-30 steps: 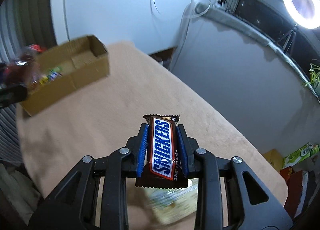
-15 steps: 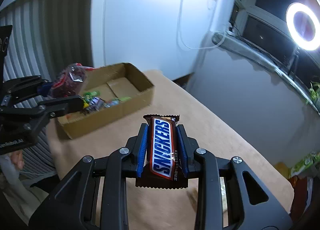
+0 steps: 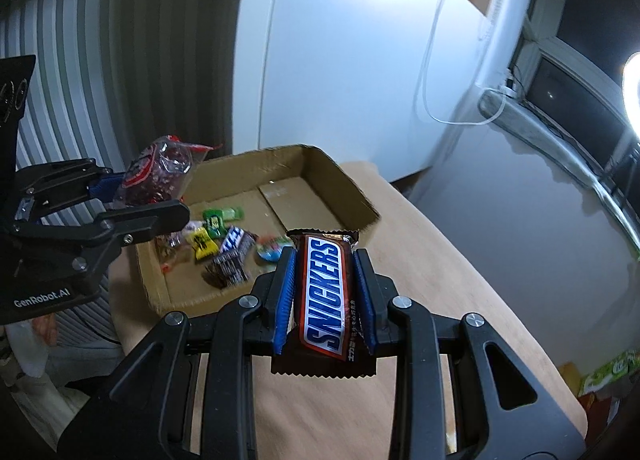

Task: Organize snacks
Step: 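Carry the Snickers bar and red-wrapped chocolate over the cardboard box, then open both tools to drop the Snickers and chocolate into the box, then move the right tool toward the plastic-wrapped bread loaf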

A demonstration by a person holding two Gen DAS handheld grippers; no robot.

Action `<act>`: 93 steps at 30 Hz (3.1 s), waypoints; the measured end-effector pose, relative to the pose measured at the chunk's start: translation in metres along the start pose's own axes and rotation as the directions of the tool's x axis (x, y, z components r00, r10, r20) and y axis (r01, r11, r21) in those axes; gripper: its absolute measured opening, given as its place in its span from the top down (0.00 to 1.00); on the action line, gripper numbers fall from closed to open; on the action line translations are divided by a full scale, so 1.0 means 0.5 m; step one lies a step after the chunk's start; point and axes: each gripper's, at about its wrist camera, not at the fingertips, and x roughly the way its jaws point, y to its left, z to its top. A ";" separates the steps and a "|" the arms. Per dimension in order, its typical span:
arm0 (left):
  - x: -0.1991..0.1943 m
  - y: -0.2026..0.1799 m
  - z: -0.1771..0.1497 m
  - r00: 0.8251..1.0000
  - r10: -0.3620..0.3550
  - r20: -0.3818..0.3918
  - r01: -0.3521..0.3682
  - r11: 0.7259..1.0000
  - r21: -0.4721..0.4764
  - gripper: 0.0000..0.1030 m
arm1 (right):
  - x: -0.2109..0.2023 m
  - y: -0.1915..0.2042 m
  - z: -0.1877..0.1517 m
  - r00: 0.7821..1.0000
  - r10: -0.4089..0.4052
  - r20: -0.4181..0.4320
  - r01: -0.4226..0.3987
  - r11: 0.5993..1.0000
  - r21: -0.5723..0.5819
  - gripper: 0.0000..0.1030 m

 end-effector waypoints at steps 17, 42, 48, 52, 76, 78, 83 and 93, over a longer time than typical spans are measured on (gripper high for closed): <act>0.097 0.084 -0.022 0.992 0.074 -0.098 -0.077 0.997 -0.027 0.68 | 0.137 0.072 0.087 0.998 -0.061 -0.008 0.060 0.995 -0.078 0.71; 0.103 0.083 -0.037 0.979 0.144 -0.146 -0.144 0.990 0.015 0.24 | 0.131 0.105 0.098 0.968 -0.247 0.049 0.251 0.956 -0.153 0.33; 0.082 0.070 -0.034 0.980 0.149 -0.131 -0.147 0.989 0.026 0.24 | 0.097 0.111 0.088 0.965 -0.255 0.067 0.262 0.955 -0.135 0.28; 0.065 0.054 -0.029 0.983 0.145 -0.114 -0.142 0.989 0.040 0.24 | 0.064 0.109 0.075 0.960 -0.269 0.078 0.277 0.954 -0.118 0.28; -0.003 -0.114 -0.029 0.989 0.136 -0.049 -0.121 0.965 0.231 0.23 | -0.143 0.013 -0.090 0.934 -0.320 0.157 0.295 0.941 0.167 0.11; -0.004 -0.122 -0.029 0.991 0.125 -0.046 -0.110 0.964 0.243 0.23 | -0.158 -0.005 -0.103 0.931 -0.327 0.159 0.295 0.935 0.198 0.11; 0.003 -0.154 -0.032 0.992 0.116 -0.055 -0.097 0.956 0.276 0.23 | -0.188 -0.042 -0.141 0.924 -0.346 0.161 0.298 0.917 0.264 0.11; 0.042 -0.247 -0.051 0.991 0.090 -0.101 -0.049 0.934 0.353 0.23 | -0.202 -0.130 -0.235 0.921 -0.373 0.109 0.313 0.878 0.363 0.11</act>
